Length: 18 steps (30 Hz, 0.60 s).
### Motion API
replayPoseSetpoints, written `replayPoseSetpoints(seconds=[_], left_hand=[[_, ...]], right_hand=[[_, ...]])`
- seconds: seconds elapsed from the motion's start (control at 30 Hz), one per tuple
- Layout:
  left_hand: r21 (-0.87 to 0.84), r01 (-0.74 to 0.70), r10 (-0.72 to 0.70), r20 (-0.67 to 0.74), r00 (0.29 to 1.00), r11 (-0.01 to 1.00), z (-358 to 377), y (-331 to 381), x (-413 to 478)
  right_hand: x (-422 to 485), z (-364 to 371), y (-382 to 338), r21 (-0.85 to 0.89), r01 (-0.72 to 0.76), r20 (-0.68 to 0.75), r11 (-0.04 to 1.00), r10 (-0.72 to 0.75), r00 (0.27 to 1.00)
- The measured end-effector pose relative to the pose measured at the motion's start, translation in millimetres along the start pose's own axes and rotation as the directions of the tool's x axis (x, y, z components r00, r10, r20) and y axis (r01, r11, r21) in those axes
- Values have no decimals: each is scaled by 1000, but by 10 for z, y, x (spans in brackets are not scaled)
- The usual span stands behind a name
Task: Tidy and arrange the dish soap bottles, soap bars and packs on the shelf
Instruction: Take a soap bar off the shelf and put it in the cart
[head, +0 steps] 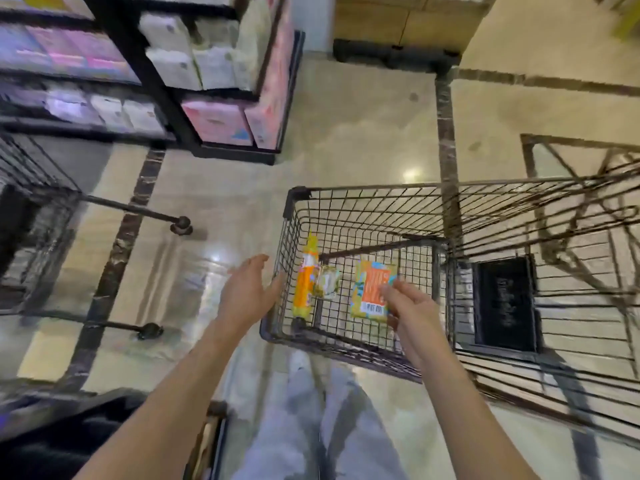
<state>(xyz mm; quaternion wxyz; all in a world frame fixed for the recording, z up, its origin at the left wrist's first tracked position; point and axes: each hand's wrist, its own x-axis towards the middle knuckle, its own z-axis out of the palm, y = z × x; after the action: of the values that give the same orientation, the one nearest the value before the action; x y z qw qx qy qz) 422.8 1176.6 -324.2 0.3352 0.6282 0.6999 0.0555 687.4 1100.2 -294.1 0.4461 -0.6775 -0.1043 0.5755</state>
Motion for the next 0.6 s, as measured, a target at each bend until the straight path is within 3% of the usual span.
replayPoseSetpoints(seconds=[0.13,0.3,0.6], left_hand=[[-28,151,-148,82,986,988,324,-27,550],[-139,237,-226,95,970,961,711,-108,995],[-368,292,-291,59,955,883,1014,-312,1153]], right_hand=[[898,3,267,-88,-121,-37,989,119,992],[1828,10,810,-175,-228,-89,958,215,972],[2683,51,1523,-297,-283,-203,912,229,952]])
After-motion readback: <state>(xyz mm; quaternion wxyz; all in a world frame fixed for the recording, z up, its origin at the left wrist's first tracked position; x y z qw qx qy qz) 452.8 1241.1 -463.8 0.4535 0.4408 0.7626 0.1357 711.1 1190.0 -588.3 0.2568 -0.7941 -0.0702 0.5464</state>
